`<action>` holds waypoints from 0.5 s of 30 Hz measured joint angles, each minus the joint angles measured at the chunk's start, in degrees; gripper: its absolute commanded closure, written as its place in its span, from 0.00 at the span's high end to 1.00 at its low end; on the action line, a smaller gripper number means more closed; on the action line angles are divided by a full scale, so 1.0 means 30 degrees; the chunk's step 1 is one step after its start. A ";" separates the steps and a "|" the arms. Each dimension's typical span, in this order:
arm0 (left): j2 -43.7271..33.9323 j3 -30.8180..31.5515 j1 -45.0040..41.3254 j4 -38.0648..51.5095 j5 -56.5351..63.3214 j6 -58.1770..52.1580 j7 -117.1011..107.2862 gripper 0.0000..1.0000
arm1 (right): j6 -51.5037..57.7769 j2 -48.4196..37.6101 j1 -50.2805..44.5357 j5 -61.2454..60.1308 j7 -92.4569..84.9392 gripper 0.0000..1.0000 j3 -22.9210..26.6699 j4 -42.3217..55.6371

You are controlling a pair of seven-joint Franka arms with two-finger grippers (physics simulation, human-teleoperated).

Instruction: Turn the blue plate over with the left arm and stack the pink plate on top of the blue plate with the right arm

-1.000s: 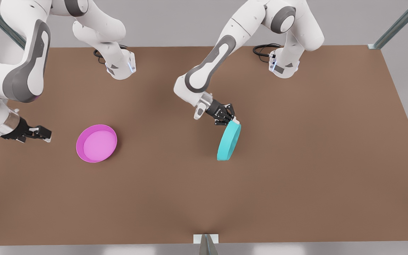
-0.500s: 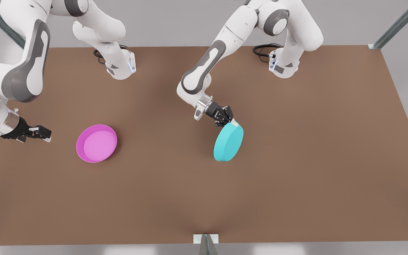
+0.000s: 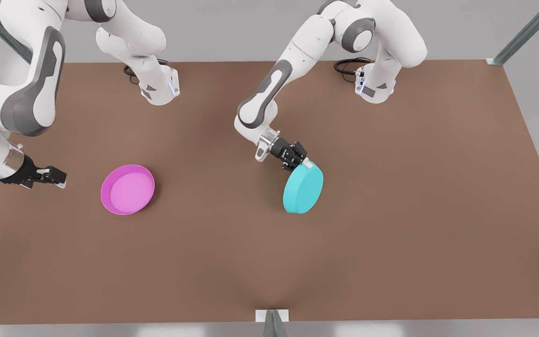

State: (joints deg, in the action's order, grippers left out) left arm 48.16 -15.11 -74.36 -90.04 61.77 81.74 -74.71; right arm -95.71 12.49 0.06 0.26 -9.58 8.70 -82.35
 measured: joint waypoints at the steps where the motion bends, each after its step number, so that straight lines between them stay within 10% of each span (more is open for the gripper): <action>1: 0.0054 0.0000 -0.0001 0.0120 -0.0020 -0.0081 0.0000 1.00 | 0.0000 0.0000 0.0015 0.0000 0.0000 1.00 0.0000 0.0000; 15: 0.3318 0.0000 0.0112 0.6565 -0.2230 -0.1186 -0.0864 1.00 | -0.0090 0.0000 0.0361 0.0384 -0.0873 1.00 -0.0001 0.0002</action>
State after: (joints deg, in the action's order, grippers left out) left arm 58.12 -15.11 -74.02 -70.34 55.08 78.18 -77.30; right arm -95.98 12.49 1.14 1.42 -12.20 8.70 -82.35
